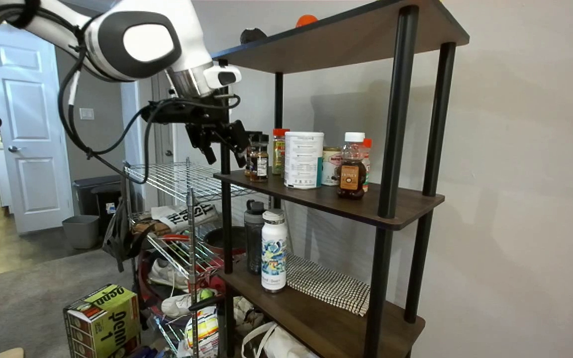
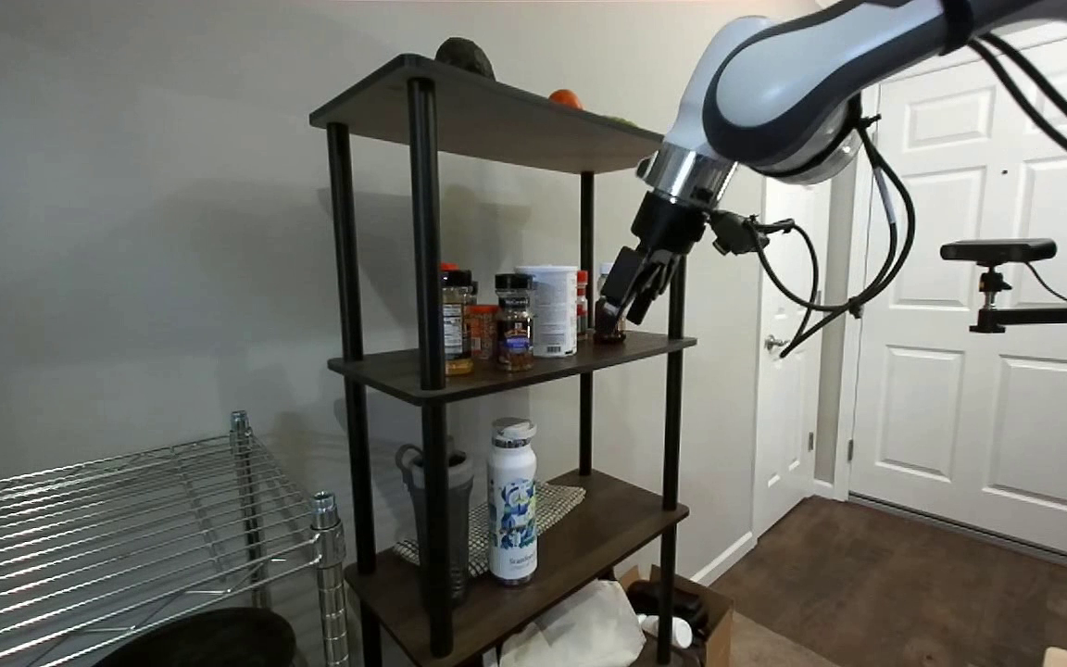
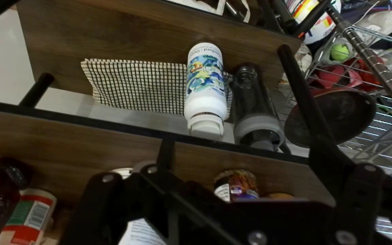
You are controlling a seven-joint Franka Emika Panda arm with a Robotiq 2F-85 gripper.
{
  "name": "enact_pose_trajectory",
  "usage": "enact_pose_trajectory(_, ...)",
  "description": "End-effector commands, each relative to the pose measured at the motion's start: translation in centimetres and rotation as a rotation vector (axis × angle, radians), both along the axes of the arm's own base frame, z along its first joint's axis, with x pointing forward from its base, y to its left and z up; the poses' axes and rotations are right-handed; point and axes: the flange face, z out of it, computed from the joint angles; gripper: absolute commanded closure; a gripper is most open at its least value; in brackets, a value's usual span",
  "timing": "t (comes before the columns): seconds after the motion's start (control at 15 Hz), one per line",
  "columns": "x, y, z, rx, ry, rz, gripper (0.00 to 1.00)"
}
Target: Move one bottle to the right
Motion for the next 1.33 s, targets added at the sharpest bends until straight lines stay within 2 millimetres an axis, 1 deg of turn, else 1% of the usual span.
enact_pose_trajectory(0.0,-3.1,1.0,1.8,0.042,-0.065,0.109,0.00)
enact_pose_trajectory(0.2,-3.3,2.6,2.6,0.057,-0.110,0.152,0.00)
enact_pose_trajectory(0.33,-2.4,4.1,2.7,0.048,-0.126,0.161,0.00)
enact_pose_trajectory(0.47,-1.4,5.9,2.5,0.029,-0.140,0.172,0.00)
enact_pose_trajectory(0.6,-0.4,7.1,2.1,0.019,-0.159,0.168,0.00)
enact_pose_trajectory(0.8,1.1,9.0,2.1,0.029,-0.197,0.148,0.00)
enact_pose_trajectory(0.93,2.6,9.6,2.6,0.038,-0.220,0.132,0.00)
enact_pose_trajectory(1.07,4.4,10.1,3.5,0.061,-0.245,0.108,0.00)
enact_pose_trajectory(1.13,5.4,10.1,3.8,0.062,-0.257,0.097,0.00)
enact_pose_trajectory(1.27,7.4,9.4,4.2,0.059,-0.273,0.060,0.00)
